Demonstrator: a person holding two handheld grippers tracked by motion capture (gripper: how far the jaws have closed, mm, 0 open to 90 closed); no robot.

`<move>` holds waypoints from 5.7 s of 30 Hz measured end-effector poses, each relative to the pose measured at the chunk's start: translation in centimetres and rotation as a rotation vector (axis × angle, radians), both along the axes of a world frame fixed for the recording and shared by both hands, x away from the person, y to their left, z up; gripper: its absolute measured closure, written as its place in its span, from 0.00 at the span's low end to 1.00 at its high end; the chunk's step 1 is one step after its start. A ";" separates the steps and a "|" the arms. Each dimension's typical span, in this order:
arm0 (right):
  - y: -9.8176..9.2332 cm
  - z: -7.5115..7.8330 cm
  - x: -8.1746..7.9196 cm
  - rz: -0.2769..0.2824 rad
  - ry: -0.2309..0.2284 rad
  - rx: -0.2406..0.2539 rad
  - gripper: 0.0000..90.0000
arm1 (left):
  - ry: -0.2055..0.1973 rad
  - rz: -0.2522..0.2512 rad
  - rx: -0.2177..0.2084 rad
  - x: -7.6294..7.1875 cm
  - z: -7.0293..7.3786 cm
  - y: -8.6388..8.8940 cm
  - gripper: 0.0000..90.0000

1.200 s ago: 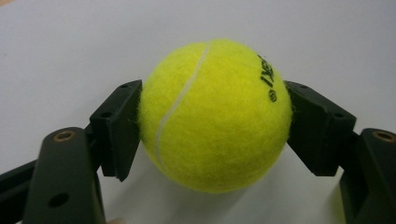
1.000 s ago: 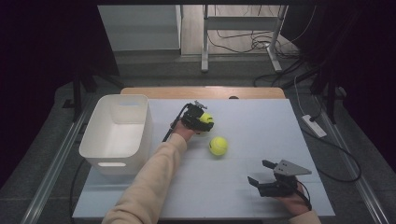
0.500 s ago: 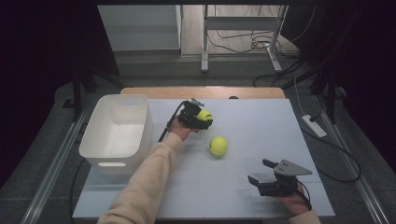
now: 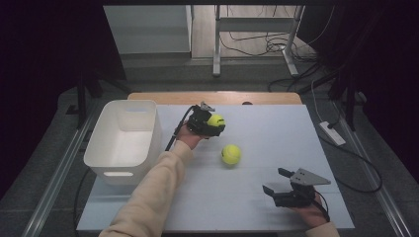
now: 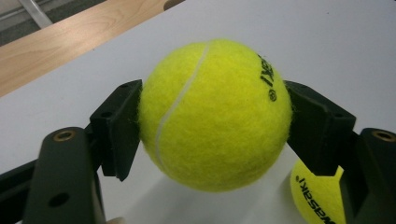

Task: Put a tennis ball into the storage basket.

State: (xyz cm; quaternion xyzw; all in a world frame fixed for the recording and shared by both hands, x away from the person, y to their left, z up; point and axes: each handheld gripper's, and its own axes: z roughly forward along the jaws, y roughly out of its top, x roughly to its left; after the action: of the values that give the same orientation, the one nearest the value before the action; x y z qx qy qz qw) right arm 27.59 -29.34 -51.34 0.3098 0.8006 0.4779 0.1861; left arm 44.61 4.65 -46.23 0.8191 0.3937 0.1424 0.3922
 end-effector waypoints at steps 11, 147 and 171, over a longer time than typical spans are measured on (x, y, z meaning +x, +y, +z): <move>0.0 0.0 0.1 0.000 0.000 0.000 0.14 | -0.033 0.004 -0.016 -0.9 0.8 0.3 0.30; 0.1 0.0 0.0 -0.011 -0.011 -0.007 0.14 | -0.259 0.072 -0.230 -10.5 7.7 9.6 0.30; 0.1 0.0 0.0 -0.013 -0.012 -0.006 0.14 | -0.276 0.107 -0.247 -11.0 8.5 11.5 0.30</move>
State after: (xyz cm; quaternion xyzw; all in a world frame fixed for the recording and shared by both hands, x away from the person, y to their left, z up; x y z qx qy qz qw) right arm 27.63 -29.27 -51.32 0.3116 0.7989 0.4761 0.1950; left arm 33.63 16.11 -37.72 0.7152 0.3937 0.2249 0.5319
